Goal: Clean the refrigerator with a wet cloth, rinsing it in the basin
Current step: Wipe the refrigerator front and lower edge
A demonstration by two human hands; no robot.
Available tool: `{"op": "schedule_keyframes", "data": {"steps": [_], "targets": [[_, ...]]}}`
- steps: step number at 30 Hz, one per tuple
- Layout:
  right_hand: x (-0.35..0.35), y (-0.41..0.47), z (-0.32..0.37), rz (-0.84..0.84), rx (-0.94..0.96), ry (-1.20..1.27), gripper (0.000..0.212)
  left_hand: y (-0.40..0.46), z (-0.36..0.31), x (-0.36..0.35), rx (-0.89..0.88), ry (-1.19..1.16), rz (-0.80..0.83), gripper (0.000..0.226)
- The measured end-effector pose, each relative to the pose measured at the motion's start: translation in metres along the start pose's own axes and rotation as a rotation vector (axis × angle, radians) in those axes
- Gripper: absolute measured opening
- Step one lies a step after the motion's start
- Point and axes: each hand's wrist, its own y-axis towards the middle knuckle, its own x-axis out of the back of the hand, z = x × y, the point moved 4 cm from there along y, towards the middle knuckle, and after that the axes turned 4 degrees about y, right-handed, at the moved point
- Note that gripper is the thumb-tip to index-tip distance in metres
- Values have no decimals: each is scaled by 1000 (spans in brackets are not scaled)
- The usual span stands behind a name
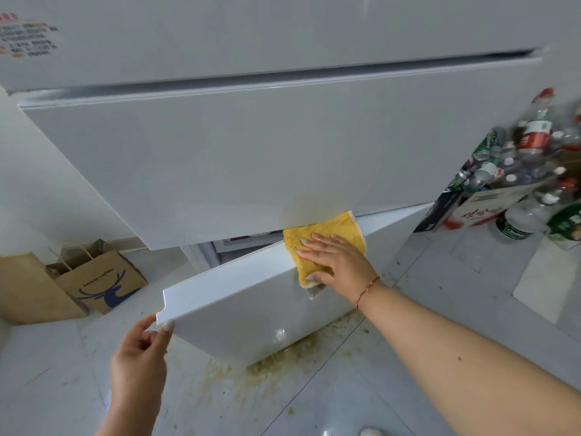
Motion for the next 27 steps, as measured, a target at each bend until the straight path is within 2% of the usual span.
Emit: {"op": "schedule_keyframes", "data": {"steps": [5, 7, 9, 11, 13, 16, 20, 22, 23, 25, 27], "targets": [[23, -10, -29, -123, -92, 201, 33, 5, 0, -8, 14, -11, -49, 36], [33, -20, -37, -186, -208, 367, 30, 7, -4, -10, 26, -24, -82, 39], [40, -40, -47, -279, -417, 673, 30, 11, -11, -14, 19, -15, -114, 39], [43, -61, -60, -474, -544, 1071, 26, 19, -15, -18, 3, -21, -158, 37], [34, -80, -75, -609, -690, 1469, 32, 29, -16, -20, -18, -8, -234, 33], [20, -101, -89, -691, -763, 1721, 51, 45, -14, -23, -34, 31, -325, 37], [9, -109, -106, -797, -715, 1828, 56, 64, -10, -36, -9, 56, -369, 54], [4, -107, -113, -852, -663, 1813, 58, 100, 20, -37, -26, 31, -402, 65], [2, -106, -117, -886, -627, 1791, 55, 131, 57, -35, -51, 18, -377, 68], [-1, -104, -124, -953, -540, 1721, 44, 151, 88, -47, -62, -26, -364, 68], [-2, -100, -129, -1000, -453, 1637, 36, 121, 62, -75, -83, -37, -312, 60]]}}
